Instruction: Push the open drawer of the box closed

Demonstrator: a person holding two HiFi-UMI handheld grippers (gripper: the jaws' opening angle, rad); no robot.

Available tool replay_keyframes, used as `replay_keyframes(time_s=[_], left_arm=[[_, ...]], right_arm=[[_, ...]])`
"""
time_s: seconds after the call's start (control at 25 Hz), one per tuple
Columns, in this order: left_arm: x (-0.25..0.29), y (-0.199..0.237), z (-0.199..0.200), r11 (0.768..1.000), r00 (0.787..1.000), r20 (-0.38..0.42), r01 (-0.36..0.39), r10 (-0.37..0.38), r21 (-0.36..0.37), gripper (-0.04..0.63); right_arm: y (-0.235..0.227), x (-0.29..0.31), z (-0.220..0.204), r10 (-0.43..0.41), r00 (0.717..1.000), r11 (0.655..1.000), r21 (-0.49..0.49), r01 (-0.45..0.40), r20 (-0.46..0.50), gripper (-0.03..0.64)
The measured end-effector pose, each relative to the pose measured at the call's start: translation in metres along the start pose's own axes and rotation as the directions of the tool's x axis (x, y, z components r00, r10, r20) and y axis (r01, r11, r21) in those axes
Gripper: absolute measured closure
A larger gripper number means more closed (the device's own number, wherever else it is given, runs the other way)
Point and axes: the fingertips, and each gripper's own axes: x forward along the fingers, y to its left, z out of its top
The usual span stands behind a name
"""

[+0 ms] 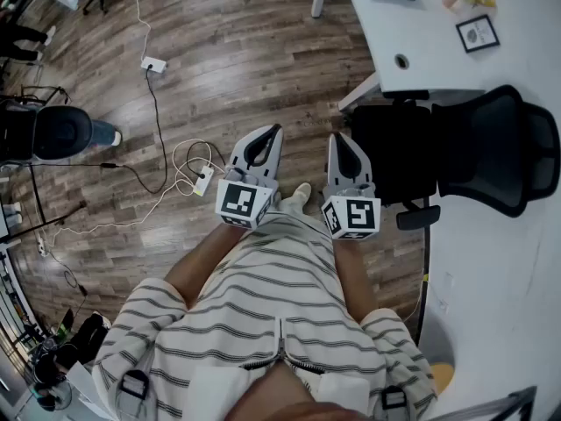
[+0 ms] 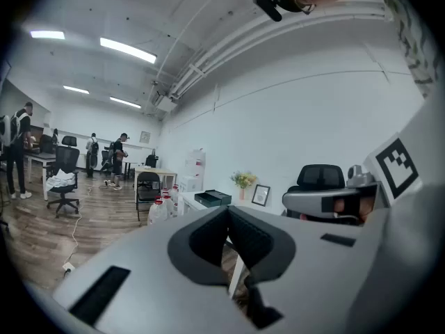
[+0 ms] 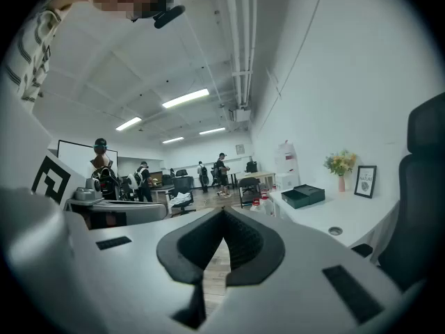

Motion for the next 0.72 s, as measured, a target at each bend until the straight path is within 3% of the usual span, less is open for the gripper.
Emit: replay_keyframes(time_s=[0.44, 0.72], left_arm=[[0.03, 0.038, 0.005, 0.997, 0.997, 0.012, 0.081, -0.081, 0.019, 0.594], [0.063, 0.055, 0.003, 0.993, 0.993, 0.01, 0.12, -0.121, 0.018, 0.594]], right_arm=[[-0.002, 0.045, 0.007, -0.074, 0.997, 0.996, 0.043, 0.072, 0.035, 0.606], [-0.017, 0.074, 0.012, -0.123, 0.992, 0.992, -0.009, 0.124, 0.021, 0.607]])
